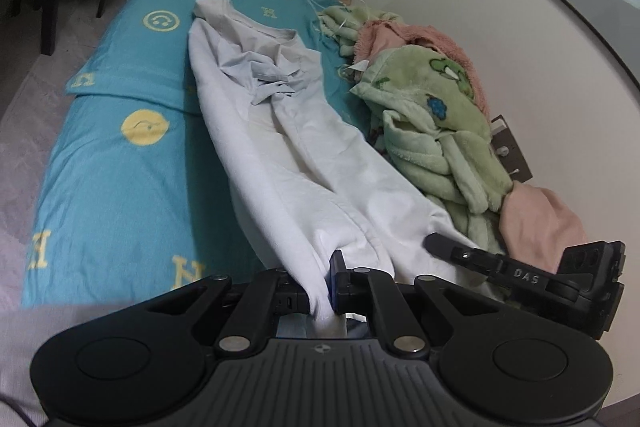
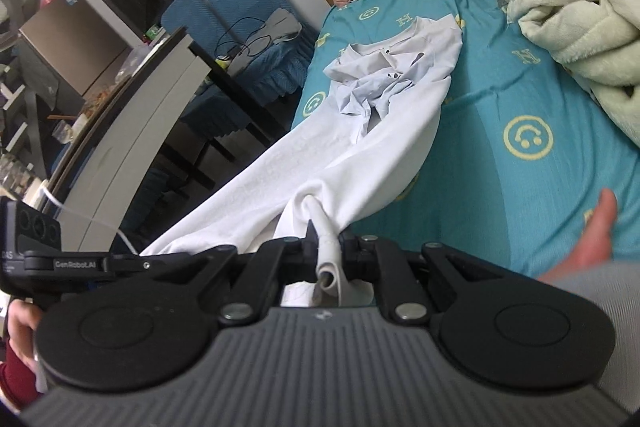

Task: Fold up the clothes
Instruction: 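Grasp the hem with both grippers and fold it up toward the collar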

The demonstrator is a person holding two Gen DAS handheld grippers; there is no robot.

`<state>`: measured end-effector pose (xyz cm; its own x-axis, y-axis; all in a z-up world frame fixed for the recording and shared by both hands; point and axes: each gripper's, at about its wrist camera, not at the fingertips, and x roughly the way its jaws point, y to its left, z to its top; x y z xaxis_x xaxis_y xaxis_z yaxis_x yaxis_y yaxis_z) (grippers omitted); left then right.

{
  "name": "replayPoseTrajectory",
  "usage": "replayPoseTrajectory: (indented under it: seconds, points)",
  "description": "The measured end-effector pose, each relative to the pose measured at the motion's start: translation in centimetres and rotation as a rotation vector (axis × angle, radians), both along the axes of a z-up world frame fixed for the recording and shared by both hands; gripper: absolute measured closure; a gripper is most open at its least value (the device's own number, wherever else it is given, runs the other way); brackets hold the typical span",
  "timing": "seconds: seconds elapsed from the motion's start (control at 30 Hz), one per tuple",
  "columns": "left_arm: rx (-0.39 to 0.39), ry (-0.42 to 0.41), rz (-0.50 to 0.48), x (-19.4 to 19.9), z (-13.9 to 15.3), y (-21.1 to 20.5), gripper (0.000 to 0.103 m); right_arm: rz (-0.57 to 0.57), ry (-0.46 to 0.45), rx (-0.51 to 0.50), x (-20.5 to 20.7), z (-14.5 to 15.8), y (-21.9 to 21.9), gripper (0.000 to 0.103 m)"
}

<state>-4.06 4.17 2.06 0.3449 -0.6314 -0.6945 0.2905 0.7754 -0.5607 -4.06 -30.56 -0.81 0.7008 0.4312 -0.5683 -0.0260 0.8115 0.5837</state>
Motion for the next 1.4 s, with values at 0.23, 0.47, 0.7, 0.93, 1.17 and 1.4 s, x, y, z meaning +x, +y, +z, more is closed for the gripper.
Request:
replayPoseTrajectory:
  seconds: [0.23,0.47,0.7,0.93,1.17,1.4]
  points:
    - [-0.033,-0.012,0.02,-3.9,0.1,1.5,0.096,-0.019,-0.035,0.055,-4.5,0.1,-0.6,0.092]
    - [-0.069,-0.071,0.064,0.4,1.4,0.8,0.096,-0.044,-0.04,0.082,-1.3,0.9,-1.6,0.092]
    - [-0.06,-0.144,0.115,10.6,1.9,-1.8,0.095,-0.083,-0.044,0.068,7.5,1.0,-2.4,0.092]
    - [0.029,-0.165,0.101,21.6,-3.2,-5.8,0.095,-0.148,0.041,0.025,17.7,-3.1,-3.9,0.092]
    - [0.121,-0.129,0.108,30.1,-11.8,-8.4,0.094,-0.166,0.19,-0.025,26.3,-9.9,-5.1,0.091]
    - [0.189,-0.135,0.108,31.2,-15.4,-9.1,0.087,-0.128,0.223,-0.068,28.8,-13.3,-5.1,0.09]
